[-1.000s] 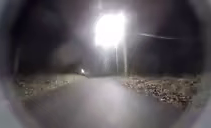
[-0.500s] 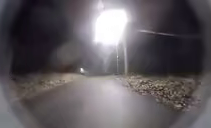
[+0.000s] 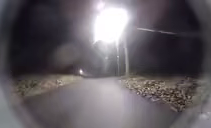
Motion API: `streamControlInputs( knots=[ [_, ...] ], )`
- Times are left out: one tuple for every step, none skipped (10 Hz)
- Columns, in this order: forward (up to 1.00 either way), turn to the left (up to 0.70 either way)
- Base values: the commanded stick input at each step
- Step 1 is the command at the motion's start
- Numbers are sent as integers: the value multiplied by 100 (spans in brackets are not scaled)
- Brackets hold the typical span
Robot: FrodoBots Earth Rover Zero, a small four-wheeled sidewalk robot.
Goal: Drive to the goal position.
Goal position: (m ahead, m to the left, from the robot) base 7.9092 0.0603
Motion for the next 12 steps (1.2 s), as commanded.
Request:
streamControlInputs(
  knots=[
    [100,7],
    [100,8],
    [100,9],
    [100,10],
    [100,12],
    [100,18],
    [100,18],
    [100,18],
    [100,17],
    [100,6],
    [100,7],
    [100,11]
  ],
)
